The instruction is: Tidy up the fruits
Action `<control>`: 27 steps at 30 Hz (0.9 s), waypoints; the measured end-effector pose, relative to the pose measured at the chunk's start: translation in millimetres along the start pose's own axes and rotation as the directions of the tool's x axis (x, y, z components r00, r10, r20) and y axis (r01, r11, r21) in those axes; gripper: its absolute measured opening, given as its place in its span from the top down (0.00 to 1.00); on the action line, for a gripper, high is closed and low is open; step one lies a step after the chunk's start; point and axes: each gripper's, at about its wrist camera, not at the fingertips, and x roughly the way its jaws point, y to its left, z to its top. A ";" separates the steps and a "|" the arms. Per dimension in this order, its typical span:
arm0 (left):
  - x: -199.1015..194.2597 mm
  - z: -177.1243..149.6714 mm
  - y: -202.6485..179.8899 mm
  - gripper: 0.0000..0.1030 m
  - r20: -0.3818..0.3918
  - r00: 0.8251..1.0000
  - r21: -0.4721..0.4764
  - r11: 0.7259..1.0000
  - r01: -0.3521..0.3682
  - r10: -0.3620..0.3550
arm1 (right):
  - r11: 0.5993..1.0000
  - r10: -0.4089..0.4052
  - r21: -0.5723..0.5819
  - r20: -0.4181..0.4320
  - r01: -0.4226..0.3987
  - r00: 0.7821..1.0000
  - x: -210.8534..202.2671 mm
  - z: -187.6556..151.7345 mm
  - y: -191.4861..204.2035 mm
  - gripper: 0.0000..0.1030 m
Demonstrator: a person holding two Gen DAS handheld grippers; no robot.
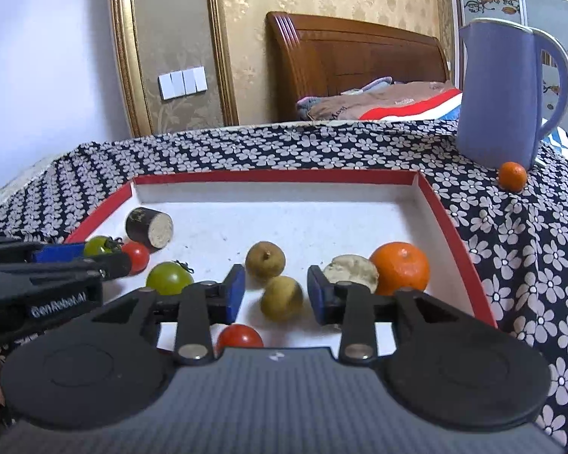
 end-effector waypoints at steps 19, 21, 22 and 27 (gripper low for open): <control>-7.0 -1.3 4.4 0.50 0.011 1.000 -0.021 1.000 0.004 -0.004 | 1.000 -0.001 0.024 0.062 -0.001 0.998 -13.4 -3.0 2.9 0.46; -6.8 -0.6 4.1 0.50 0.011 1.000 -0.022 1.000 0.001 0.000 | 1.000 -0.002 0.021 0.068 0.001 0.998 -14.4 -3.5 3.6 0.45; -7.0 -0.6 4.0 0.50 0.012 1.000 -0.021 1.000 -0.001 0.002 | 1.000 -0.003 0.018 0.068 0.001 0.998 -14.6 -3.6 4.2 0.44; -6.9 -0.5 3.7 0.49 0.013 1.000 -0.019 1.000 -0.007 0.008 | 1.000 -0.001 0.028 0.082 -0.001 0.997 -17.4 -3.6 3.6 0.43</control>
